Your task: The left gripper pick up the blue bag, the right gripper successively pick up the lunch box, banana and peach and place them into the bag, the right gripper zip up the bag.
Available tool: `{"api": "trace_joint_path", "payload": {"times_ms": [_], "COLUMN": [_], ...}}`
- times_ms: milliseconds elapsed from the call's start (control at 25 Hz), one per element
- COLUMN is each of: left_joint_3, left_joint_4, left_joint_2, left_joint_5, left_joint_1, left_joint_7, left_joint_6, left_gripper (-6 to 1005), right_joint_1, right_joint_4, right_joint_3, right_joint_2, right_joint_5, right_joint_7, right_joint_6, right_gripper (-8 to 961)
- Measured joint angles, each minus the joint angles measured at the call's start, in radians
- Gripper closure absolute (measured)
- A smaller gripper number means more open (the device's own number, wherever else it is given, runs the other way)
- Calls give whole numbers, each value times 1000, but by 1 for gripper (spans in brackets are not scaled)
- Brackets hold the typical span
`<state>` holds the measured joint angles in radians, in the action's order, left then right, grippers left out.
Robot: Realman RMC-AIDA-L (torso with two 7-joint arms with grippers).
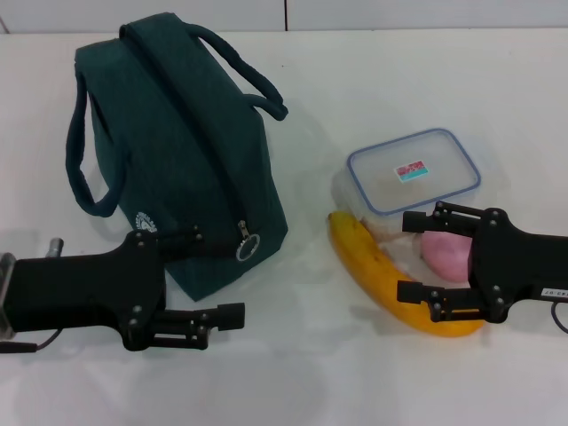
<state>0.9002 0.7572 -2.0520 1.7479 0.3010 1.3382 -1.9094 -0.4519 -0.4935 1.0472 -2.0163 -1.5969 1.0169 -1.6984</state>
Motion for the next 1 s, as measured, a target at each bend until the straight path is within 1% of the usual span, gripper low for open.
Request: {"api": "trace_joint_path", "payload": {"times_ms": [200,440,560,760,840,880,920,1000], "left_joint_3": [-4,-6,-7,-13,-41,-70,-119,-154], "left_joint_4": [0,0,1,1,3,6,9,11], "left_joint_2": [2,22,27,29,30,30,31,31], "left_joint_5": [1,-3,-9,-13,-15,-16,-16,-18], "left_joint_1": [-9,-38,-50,-52,-53,-54,-56,-57], "left_joint_7": [0,-1,-1,-5,-9,-9,-9,-8], "left_joint_6": [-2,-8,-14,-33,-58,-73,-94,-103], "left_gripper": [136,135,134,133,133,133,133,132], "right_joint_1": [-1,-1,0,4,7,8,9,15], "right_joint_4": [0,2,2,3,3,3,3,3], "right_joint_3": [5,23,27,26,23,21,20,16], "right_joint_2": [1,0,-1,-1,-1,-1,-1,0], "right_joint_5": [-4,-6,-3,0,1,1,1,3], "right_joint_7": [0,-1,-1,-2,-2,-1,-2,-2], "right_joint_6": [0,0,0,0,0,0,1,3], "right_gripper": [123,125,126,126,126,126,126,126]}}
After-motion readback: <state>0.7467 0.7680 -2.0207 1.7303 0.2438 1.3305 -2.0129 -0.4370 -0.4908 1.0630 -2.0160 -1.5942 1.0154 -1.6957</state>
